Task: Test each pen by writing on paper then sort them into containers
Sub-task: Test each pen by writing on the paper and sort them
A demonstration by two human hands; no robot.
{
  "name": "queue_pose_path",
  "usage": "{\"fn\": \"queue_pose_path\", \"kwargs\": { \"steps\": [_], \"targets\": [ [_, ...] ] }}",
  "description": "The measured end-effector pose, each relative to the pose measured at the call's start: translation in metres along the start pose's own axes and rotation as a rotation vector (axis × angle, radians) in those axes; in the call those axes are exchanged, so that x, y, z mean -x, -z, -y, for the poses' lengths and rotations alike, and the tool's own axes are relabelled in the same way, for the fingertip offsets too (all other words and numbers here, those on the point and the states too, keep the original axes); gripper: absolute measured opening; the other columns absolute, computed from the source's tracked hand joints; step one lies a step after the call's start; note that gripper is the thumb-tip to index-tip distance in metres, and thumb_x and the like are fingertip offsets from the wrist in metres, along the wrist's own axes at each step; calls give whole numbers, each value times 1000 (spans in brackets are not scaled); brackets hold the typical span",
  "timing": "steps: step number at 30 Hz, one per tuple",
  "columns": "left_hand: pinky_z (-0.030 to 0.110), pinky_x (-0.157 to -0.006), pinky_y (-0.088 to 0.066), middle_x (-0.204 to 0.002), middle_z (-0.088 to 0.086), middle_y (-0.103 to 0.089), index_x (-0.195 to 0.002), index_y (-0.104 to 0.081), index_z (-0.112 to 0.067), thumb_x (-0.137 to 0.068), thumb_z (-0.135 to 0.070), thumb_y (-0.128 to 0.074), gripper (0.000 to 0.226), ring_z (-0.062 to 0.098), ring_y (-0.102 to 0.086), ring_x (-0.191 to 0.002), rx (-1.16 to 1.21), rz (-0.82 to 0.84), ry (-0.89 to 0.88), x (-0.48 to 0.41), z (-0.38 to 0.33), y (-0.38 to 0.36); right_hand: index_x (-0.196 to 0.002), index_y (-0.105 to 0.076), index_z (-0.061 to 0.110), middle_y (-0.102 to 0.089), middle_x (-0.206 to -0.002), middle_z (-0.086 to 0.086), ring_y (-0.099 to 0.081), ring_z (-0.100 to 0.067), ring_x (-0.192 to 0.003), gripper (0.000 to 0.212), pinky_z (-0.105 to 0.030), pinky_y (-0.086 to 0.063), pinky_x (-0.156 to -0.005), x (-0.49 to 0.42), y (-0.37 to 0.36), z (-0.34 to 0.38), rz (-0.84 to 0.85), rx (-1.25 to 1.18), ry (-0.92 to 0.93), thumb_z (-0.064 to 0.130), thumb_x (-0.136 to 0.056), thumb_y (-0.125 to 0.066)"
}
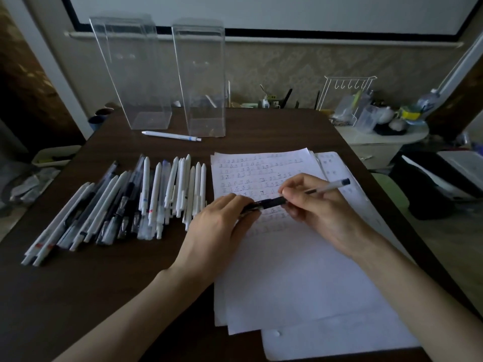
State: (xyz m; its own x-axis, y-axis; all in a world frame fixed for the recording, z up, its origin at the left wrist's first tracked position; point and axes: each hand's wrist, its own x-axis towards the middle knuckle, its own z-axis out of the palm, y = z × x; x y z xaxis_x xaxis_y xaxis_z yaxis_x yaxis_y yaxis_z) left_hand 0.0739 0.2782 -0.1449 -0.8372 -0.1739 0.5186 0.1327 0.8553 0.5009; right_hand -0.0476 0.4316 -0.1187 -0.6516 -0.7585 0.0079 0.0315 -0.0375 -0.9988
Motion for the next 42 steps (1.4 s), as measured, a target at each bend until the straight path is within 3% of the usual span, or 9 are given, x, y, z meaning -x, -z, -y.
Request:
{"fn": "queue_pose_path", "kwargs": {
  "steps": [4,10,16,19,22,26,29,37,42],
  "targets": [
    [34,-65,-53,-103,1,-60,-124,-51,-11,-95,-35,-36,40,18,-62,-86,-1,125,-27,3,-6,-2,-72,-68,25,-66,-68,2,-59,-16,-70,8,-25,-45,-65,2,-5,-3,-6,168,57,32,-75,-70],
    [40,-59,-47,-90,-4,-61,-106,-54,-15,-95,-43,-26,42,15,-58,-69,66,185,12,3,-9,1,-74,-68,22,-67,-68,-1,-62,-12,-66,5,-21,-49,-60,3,-9,-5,99,82,99,17,-75,-67],
    [22,-47,-36,-62,-5,-56,-97,-55,-31,-93,-48,-41,22,13,-51,-52,201,178,63,0,-7,8,-77,-68,21,-66,-70,-2,-61,-14,-67,10,-23,-49,-62,1,-10,-8,150,-12,150,22,-70,-75],
    [24,-45,-31,-55,0,-52,-100,-50,-28,-88,-62,-37,38,14,-45,-47,169,174,106,-1,-7,6,-77,-67,19,-63,-69,-2,-59,-14,-66,3,-23,-48,-62,0,-9,-11,138,-17,170,18,-74,-67],
    [25,-44,-28,-51,-2,-43,-111,-39,-25,-78,-75,-33,60,13,-39,-44,34,199,115,0,-10,4,-79,-67,12,-62,-63,-7,-57,-16,-58,20,-22,-45,-56,-3,0,-8,15,-122,169,14,-82,-48],
    [20,-50,-41,-83,-4,-58,-129,-39,-27,-88,-70,-26,61,3,-49,-60,-148,265,-116,6,-16,6,-83,-66,1,-68,-65,-13,-59,-18,-57,28,-23,-43,-51,-4,19,1,-176,78,163,21,-88,-47],
    [28,-65,-41,-92,-4,-44,-139,-38,-32,-90,-69,-22,63,11,-45,-78,-274,373,-271,15,-19,-2,-69,-62,8,-66,-59,-8,-53,-10,-50,22,-20,-39,-48,-5,20,-2,-284,334,114,17,-89,-62],
    [33,-66,-42,-90,-2,-41,-133,-46,-37,-90,-69,-25,57,16,-45,-78,-348,404,-259,16,-21,-8,-59,-39,10,-53,-44,-2,-42,-14,-47,35,-19,-34,-46,-2,16,-18,-274,390,69,5,-83,-63],
    [38,-59,-46,-86,0,-43,-127,-52,-32,-90,-62,-27,54,19,-47,-72,-350,339,-110,16,-28,-12,-57,-35,11,-48,-41,-3,-42,-6,-41,24,-23,-38,-49,3,17,-22,-336,472,114,16,-71,-53]
  ]
}}
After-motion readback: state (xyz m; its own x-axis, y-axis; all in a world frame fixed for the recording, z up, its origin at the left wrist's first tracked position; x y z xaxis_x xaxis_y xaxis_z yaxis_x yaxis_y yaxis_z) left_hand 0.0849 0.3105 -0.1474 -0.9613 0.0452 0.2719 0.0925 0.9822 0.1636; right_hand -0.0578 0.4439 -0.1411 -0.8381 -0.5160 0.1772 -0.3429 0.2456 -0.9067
